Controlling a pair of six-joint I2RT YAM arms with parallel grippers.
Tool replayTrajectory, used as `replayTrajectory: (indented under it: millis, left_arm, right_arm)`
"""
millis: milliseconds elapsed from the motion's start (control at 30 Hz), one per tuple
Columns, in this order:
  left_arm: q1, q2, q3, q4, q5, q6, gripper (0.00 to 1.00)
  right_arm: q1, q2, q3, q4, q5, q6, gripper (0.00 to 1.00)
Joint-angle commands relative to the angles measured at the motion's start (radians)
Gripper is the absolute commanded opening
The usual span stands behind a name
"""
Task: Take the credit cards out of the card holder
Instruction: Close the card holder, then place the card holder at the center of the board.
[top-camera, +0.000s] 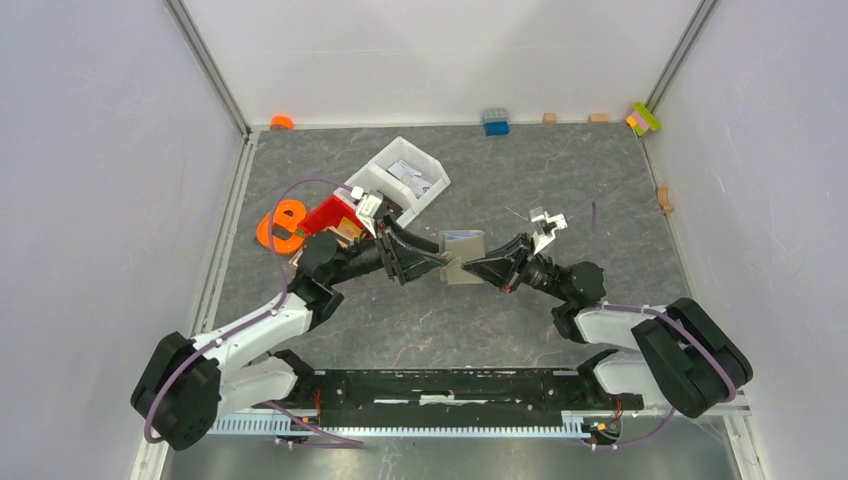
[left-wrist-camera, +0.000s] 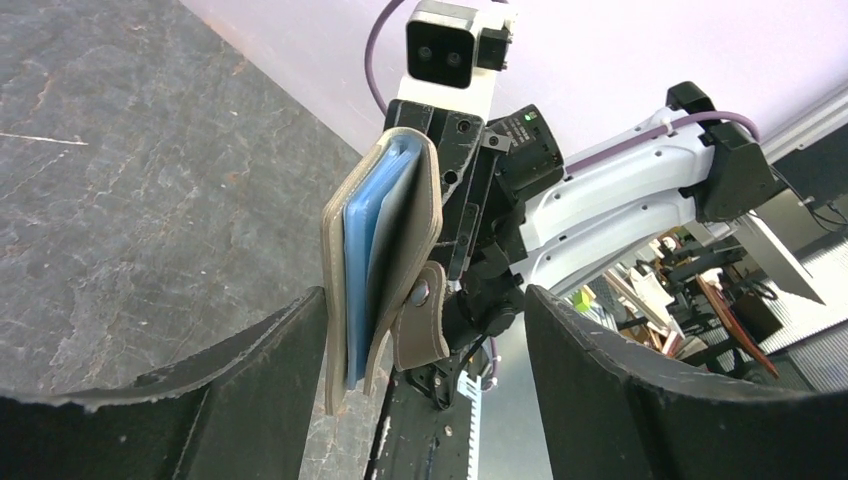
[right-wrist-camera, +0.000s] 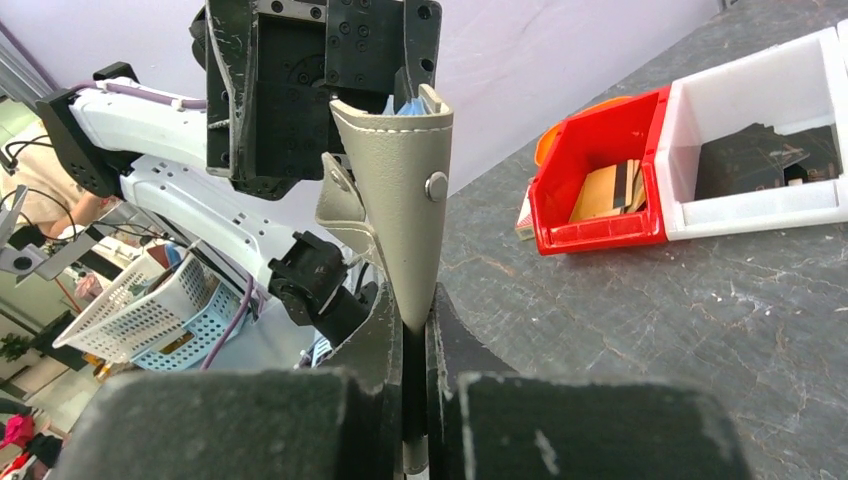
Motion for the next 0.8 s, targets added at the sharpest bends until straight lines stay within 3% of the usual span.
replayTrajectory:
  millis: [0, 100, 233, 433, 500, 667, 767]
  left_arm:
    - [-0.006, 0.006, -0.006, 0.019, -0.002, 0.053, 0.78]
    - [-0.006, 0.023, 0.008, -0.021, -0.02, 0.064, 0.78]
    - [-0.007, 0.049, 0.041, -0.119, -0.045, 0.095, 0.79]
    - [-0.012, 0.129, 0.08, -0.137, -0.018, 0.082, 0.73]
    - [-0.012, 0.135, 0.098, -0.213, -0.064, 0.103, 0.7]
    - [-0.012, 0.154, 0.154, -0.448, -0.223, 0.172, 0.7]
    - [-0.012, 0.165, 0.189, -0.587, -0.351, 0.186, 0.74]
  right_arm:
    - [-0.01, 0.023, 0.011, 0.073, 0.028, 0.009, 0.01]
    - [-0.014, 0.032, 0.019, 0.021, 0.036, -0.003, 0.06]
    - [-0.014, 0.059, 0.027, 0.023, 0.028, 0.001, 0.04]
    - [-0.009, 0.096, 0.039, 0.039, 0.011, 0.023, 0.04]
    - [-0.01, 0.096, 0.045, -0.036, 0.031, -0.013, 0.08]
    - [-0.018, 0.114, 0.103, -0.405, 0.144, -0.173, 0.21]
    - [-0.028, 0.168, 0.133, -0.466, 0.161, -0.203, 0.22]
